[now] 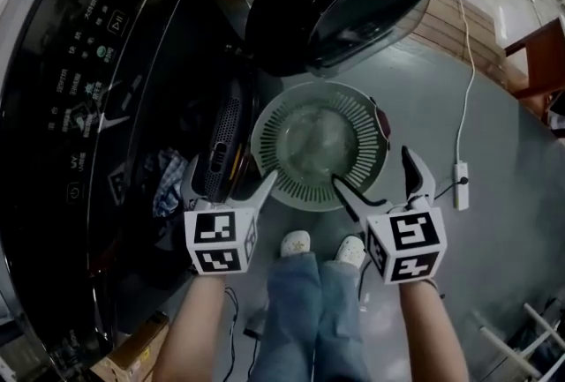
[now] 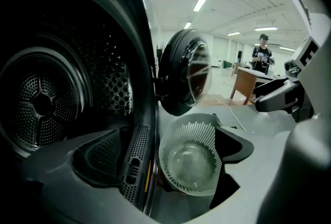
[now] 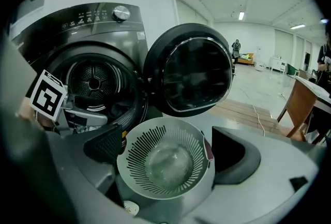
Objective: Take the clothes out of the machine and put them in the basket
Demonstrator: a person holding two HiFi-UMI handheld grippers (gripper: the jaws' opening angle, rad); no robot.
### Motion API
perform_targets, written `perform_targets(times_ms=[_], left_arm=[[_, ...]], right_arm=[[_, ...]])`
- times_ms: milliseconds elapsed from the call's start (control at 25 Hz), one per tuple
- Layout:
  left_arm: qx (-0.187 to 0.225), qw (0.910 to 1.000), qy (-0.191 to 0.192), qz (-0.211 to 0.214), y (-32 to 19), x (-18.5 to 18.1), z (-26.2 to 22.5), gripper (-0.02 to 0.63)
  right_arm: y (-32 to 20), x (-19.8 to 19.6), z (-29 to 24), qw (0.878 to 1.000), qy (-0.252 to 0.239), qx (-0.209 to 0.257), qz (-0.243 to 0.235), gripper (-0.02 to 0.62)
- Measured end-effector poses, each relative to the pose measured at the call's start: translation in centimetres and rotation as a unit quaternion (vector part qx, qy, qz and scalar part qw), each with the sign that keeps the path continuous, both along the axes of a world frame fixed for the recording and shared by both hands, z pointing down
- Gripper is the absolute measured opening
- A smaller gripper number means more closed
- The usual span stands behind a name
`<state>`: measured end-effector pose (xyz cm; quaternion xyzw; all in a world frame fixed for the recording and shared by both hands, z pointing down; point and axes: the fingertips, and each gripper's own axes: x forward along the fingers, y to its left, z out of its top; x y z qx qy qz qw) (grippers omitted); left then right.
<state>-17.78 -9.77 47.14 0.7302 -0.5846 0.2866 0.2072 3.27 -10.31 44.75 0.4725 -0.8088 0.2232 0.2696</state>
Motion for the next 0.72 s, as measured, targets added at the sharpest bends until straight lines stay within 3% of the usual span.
perform_targets(times_ms=[520,720], left_arm=[[-0.007,0.9925,-0.097,-0.074,-5.2,-8.1,5.8,0.568],[-0.033,0.9869,-0.118,-0.104,-7.2,-10.2,7.3,0.568]], right_arm=[[-3.6,-0.8,5.7,0.999,0.026,-0.019,0.003,0.528],[-4.4,-0.6,8.0,0.997,0.041,-0.065,0.013,0.528]])
